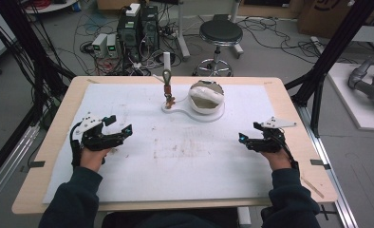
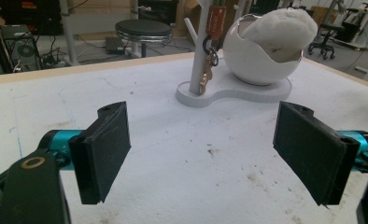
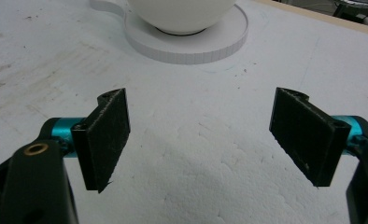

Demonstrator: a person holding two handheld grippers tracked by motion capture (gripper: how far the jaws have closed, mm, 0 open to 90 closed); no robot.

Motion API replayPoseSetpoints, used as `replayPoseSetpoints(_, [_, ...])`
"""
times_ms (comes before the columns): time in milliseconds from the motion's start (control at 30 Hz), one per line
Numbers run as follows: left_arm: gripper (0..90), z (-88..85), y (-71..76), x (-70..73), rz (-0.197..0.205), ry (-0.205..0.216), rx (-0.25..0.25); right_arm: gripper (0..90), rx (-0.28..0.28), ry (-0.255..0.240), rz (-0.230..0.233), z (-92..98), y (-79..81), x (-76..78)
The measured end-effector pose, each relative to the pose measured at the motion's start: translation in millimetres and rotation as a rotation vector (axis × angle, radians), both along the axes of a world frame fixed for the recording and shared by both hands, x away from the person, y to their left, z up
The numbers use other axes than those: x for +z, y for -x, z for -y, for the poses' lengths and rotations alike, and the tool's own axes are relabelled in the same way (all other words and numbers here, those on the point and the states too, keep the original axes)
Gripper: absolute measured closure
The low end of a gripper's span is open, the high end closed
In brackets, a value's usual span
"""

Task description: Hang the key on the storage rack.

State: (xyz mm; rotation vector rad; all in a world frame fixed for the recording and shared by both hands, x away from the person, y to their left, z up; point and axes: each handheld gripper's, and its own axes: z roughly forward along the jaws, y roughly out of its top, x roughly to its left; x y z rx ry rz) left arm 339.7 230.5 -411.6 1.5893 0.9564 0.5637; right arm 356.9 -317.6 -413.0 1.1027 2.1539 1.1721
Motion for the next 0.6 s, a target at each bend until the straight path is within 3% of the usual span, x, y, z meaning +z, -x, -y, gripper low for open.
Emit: replayPoseSetpoints(600, [18.8, -1.4, -4.0, -3.2, -0.012, 0.001, 0.011, 20.5, -0.005, -0.004, -0.007, 3.1, -0.6, -1.1])
